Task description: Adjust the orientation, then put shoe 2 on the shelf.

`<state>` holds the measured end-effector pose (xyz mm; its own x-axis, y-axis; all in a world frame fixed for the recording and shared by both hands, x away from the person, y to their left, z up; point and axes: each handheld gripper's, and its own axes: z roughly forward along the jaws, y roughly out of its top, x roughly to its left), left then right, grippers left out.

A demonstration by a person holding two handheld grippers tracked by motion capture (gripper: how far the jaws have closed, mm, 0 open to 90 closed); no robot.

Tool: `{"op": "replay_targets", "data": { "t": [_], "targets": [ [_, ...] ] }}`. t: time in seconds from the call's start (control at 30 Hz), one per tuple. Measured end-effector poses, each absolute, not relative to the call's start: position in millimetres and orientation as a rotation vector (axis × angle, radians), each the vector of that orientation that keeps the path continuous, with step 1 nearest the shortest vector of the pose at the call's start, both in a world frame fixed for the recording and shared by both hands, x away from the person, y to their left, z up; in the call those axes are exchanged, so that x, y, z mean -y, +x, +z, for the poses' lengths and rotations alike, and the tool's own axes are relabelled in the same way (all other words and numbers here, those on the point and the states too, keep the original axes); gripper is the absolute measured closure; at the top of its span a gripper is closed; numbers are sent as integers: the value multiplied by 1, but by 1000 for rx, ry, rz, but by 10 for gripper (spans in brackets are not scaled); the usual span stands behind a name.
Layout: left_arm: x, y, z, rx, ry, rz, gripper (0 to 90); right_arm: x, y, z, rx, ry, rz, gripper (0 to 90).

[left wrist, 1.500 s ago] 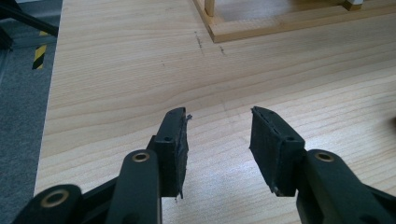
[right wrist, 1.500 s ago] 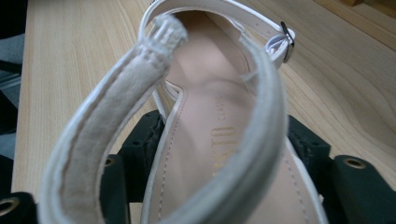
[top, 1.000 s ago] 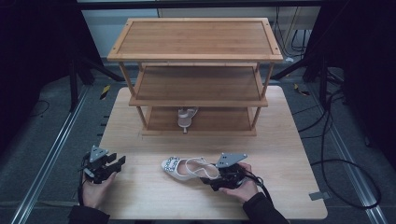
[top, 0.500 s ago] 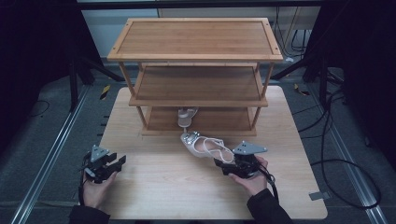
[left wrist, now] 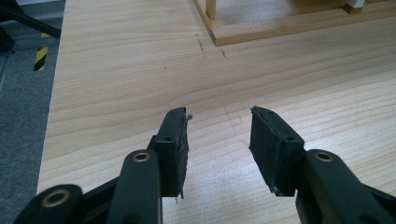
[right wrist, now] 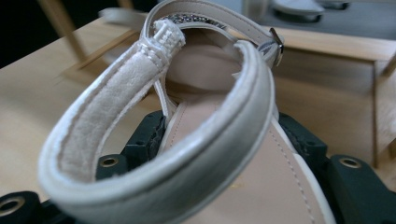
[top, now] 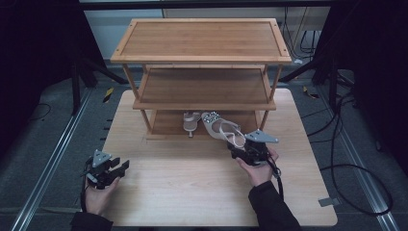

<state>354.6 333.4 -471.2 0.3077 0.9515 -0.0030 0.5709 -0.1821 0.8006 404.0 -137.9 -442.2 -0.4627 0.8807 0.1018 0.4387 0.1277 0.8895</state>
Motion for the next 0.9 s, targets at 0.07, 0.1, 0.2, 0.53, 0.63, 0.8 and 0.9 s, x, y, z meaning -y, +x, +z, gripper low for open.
{"op": "replay_targets", "data": {
  "t": [0.07,0.1,0.2,0.53,0.63,0.8,0.9],
  "targets": [
    [-336,355,-472,-1360,1864,669,554,131,419,-442,-1903,1307,1277,416],
    [-336,355,-472,-1365,1861,668,555,128,424,-442,-1889,1324,1277,416],
    [-337,354,-471,-1363,1853,672,555,119,439,-445,-1854,1351,1257,416],
    [-334,354,-471,-1357,1862,673,556,101,470,-467,-1780,1469,1209,416],
    [-334,355,-472,-1361,1865,672,556,98,479,-471,-1732,1505,1198,416],
    [-334,356,-471,-1359,1868,675,557,93,492,-476,-1693,1537,1165,415],
    [-334,356,-472,-1358,1872,677,558,89,496,-481,-1700,1547,1164,415]
  ]
}}
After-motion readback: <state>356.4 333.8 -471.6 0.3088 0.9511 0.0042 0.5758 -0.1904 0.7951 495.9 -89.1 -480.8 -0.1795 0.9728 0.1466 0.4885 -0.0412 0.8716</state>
